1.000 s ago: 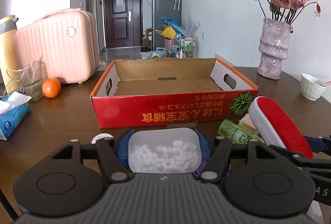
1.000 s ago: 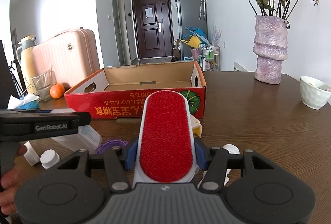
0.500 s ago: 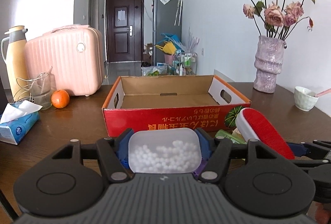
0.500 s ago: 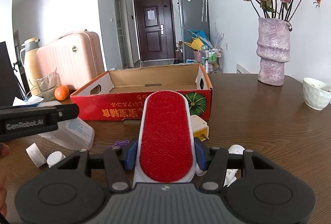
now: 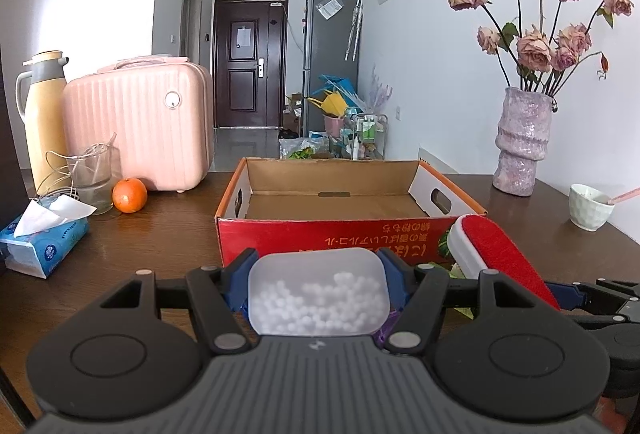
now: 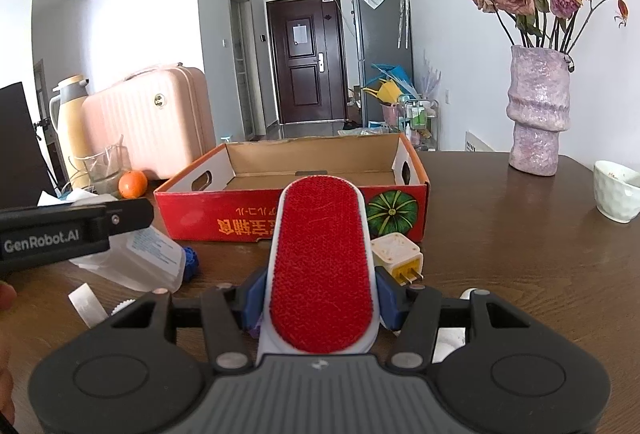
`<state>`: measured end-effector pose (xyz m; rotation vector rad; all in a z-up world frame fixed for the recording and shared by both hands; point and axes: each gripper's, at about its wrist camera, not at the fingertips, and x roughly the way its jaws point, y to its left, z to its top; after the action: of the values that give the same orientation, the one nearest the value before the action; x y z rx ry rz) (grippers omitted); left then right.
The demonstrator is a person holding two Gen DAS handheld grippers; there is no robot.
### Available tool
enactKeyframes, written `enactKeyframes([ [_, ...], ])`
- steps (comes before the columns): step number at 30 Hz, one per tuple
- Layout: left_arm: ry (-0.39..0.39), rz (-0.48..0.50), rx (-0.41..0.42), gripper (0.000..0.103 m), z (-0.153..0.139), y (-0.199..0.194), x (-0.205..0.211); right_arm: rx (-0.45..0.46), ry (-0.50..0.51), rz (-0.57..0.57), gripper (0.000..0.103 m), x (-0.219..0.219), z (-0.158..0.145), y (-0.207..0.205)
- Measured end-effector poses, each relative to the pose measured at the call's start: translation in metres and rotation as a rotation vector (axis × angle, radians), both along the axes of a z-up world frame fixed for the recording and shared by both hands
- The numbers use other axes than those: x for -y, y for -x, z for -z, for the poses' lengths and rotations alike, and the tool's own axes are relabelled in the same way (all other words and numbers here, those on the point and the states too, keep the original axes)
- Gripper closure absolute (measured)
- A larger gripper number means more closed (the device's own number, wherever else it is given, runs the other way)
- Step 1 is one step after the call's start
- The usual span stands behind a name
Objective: Organize rigid objects
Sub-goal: 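Carry the pill bottle and lint brush over the red cardboard box with both grippers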
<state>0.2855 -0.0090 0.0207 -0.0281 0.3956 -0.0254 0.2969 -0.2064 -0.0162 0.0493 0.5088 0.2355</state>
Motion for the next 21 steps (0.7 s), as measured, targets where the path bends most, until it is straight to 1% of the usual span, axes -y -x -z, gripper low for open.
enactKeyframes([
  [12,0.025,-0.017,0.016,0.037,-0.013,-0.007,-0.008,0.021,0.012,0.002,0.048,-0.005,-0.015,-0.008],
  [21,0.033,-0.044,0.038,0.037,-0.025,-0.022,-0.008,0.039,0.013,0.011,0.048,-0.011,-0.031,-0.030],
])
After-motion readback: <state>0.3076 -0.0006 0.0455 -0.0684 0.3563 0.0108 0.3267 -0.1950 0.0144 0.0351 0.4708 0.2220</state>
